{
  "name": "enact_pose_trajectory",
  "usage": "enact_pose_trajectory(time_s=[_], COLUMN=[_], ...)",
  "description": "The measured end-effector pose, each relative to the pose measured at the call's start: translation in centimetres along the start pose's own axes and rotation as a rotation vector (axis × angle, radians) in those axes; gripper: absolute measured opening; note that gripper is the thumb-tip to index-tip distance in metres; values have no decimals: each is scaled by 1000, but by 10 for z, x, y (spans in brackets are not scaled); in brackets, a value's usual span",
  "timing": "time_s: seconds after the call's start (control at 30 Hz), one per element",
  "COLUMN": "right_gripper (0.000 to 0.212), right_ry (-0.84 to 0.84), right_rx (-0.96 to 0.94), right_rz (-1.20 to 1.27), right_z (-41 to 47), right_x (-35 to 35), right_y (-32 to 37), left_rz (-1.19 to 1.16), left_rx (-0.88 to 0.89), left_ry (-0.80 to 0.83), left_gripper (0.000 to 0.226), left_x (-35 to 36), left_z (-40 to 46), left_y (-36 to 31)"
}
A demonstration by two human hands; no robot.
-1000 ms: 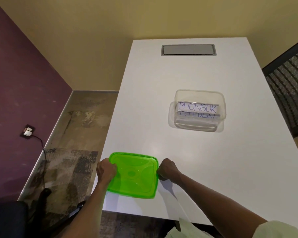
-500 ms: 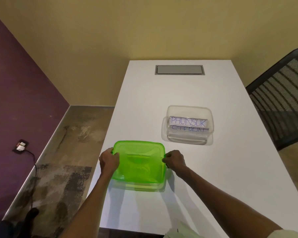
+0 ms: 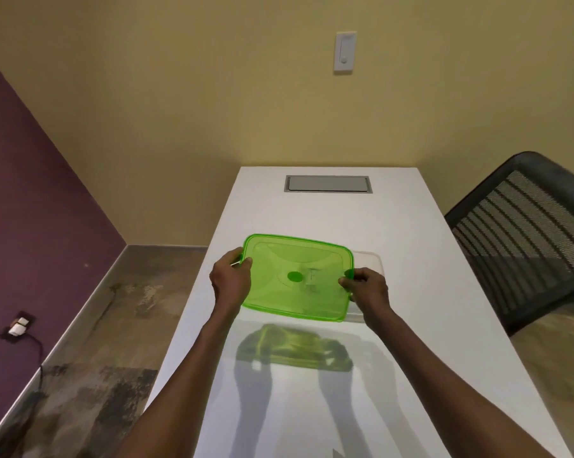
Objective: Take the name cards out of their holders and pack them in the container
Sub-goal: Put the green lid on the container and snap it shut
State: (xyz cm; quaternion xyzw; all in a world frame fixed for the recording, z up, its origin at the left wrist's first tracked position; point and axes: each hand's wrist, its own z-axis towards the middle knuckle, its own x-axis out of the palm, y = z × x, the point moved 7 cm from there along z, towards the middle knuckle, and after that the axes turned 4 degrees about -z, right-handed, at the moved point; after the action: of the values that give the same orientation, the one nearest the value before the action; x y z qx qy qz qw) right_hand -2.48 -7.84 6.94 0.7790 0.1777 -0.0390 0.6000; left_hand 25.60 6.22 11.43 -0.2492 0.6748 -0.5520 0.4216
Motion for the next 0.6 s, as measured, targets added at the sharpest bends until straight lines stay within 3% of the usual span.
enact_pose_trajectory(time_s=[0.33, 0.4, 0.53, 0.6], right_gripper=[15, 15, 15, 12], right_ry=[-25, -69, -165, -213], right_rx=[-201, -268, -451, -559], right_rz=[102, 129, 113, 66], right_z=[-2, -5, -13, -18], right_x=[-66, -81, -109, -122], right_y=[52, 62, 89, 104], left_rz=[-275, -402, -594, -602], left_rx=[43, -30, -291, -442], left_ry=[20, 58, 124, 217], left_gripper=[23, 13, 14, 30], left_x=[28, 34, 48, 59], left_z=[-14, -13, -14, -20], left_y=[-67, -73, -77, -79])
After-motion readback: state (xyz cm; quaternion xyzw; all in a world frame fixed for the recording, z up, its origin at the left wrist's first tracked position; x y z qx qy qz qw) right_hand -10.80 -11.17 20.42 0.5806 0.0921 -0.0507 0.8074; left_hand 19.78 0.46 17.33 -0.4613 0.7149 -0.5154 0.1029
